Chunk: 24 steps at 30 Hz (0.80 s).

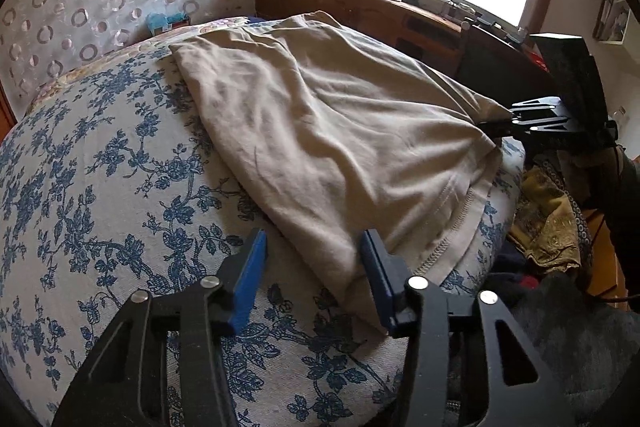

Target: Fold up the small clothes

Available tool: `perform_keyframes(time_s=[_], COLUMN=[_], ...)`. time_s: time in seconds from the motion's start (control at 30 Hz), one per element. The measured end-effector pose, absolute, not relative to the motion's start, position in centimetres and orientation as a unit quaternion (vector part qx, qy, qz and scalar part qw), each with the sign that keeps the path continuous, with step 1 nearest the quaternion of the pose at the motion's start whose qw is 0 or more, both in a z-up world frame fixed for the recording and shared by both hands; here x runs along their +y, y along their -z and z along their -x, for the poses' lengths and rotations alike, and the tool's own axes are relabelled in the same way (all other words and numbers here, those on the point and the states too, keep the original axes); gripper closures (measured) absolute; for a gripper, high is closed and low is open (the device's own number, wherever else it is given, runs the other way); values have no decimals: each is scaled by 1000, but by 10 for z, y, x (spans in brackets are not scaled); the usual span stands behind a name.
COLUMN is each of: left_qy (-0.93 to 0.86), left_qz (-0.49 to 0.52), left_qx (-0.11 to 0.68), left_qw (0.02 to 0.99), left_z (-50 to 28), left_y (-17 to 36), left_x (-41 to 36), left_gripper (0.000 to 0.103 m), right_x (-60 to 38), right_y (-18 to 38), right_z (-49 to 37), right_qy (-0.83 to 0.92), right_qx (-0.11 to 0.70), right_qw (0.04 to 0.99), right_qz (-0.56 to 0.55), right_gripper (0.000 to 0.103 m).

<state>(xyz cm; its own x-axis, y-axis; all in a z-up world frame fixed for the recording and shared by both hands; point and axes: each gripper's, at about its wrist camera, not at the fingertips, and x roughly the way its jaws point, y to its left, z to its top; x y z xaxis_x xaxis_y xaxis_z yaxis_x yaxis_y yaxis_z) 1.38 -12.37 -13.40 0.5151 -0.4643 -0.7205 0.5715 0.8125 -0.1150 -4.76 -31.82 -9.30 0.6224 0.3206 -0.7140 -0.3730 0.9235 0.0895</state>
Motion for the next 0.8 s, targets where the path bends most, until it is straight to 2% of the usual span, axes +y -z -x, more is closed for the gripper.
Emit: perform_keyframes(time_s=[0.07,0.17,0.3,0.33,0.8], left_qy=[301,310,326,324,284], left_qz=[-68,-66,-64,-61,-23], left_qx=[394,397,400,398,296], left_qw=[866,861,854,856,912], left_z=[-13,-13,-11,-12,-62], left_y=[134,133,134,132,57], left_x=[-125,-126,-128,-128,-106], left_gripper=[56,65,90,93,94], right_x=[-317,-317,-320,-321,-330], right_y=[93,92,88,86,34], right_z=[49,50,53,54,43], right_qy=[-191,-185,-182,-182,-189], right_qx=[386,379,360,355,257], right_qw=[902,906,915,917,948], right_qz=[38,36,23,18,-23], right_gripper=[94,95,96,96,96])
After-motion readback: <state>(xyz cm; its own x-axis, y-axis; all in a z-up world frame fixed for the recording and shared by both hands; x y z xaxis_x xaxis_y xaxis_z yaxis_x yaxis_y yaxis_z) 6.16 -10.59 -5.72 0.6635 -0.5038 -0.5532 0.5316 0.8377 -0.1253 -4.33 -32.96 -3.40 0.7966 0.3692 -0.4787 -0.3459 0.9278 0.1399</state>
